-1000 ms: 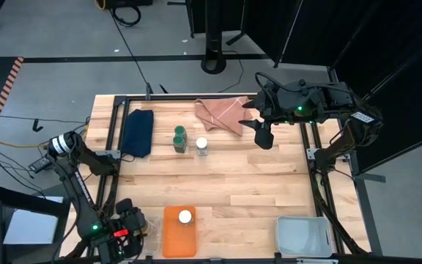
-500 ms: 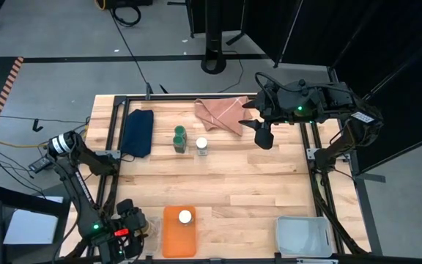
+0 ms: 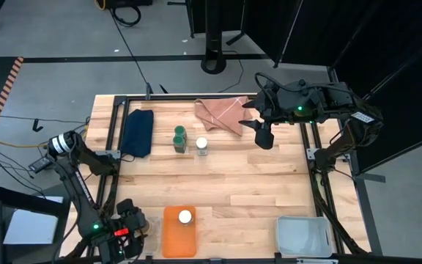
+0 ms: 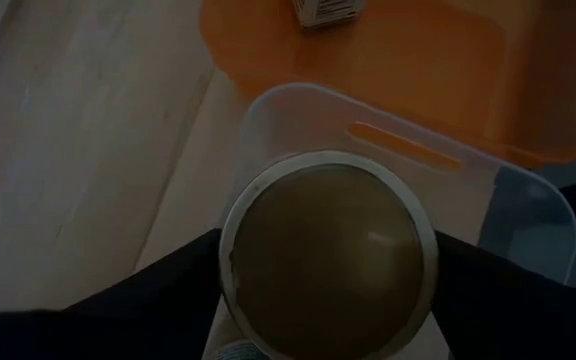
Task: Sort spices by type
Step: Put the gold seasoning bottle into the transparent bin, then put the bottom green seasoning bottle into the gray bin
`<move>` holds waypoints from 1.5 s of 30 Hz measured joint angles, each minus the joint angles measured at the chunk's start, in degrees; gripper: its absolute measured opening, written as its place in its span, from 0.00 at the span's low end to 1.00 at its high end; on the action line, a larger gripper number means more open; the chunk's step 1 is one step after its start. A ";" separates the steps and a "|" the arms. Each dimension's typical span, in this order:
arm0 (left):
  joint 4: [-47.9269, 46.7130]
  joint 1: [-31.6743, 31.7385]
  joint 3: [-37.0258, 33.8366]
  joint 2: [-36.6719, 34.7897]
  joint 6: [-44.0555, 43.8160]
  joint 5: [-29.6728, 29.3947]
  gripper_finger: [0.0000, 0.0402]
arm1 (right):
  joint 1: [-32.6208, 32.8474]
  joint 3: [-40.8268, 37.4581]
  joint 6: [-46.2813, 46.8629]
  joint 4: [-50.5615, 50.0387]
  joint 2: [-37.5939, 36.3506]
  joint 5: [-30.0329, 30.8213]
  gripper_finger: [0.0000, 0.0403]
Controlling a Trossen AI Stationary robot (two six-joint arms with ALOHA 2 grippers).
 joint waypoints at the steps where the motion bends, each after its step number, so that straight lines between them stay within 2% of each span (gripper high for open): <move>1: -0.02 0.00 0.00 -0.21 0.00 0.00 0.80 | 0.00 0.00 0.00 0.00 0.00 0.02 0.60; 6: -0.31 0.03 0.00 -1.62 -0.02 0.22 0.80 | 0.00 0.00 0.00 0.00 0.00 0.02 0.62; 12: -0.38 0.39 0.37 -1.78 0.03 3.23 0.80 | 0.00 0.00 0.00 0.00 0.00 0.02 0.63; 22: -6.91 1.75 6.05 -1.82 3.04 3.95 0.80 | -1.06 0.00 -0.02 -0.02 0.00 0.48 0.67; 31: -12.18 2.34 10.17 -1.82 6.83 6.88 0.80 | -2.46 0.00 0.00 -0.02 0.00 0.52 0.69; 38: -21.19 3.29 15.47 -1.82 6.96 6.77 0.80 | -4.33 -0.78 0.31 0.04 0.00 1.80 0.69; 45: -34.74 5.97 23.11 -1.82 8.05 2.86 0.80 | -6.09 -7.70 0.63 -0.03 0.07 2.75 0.73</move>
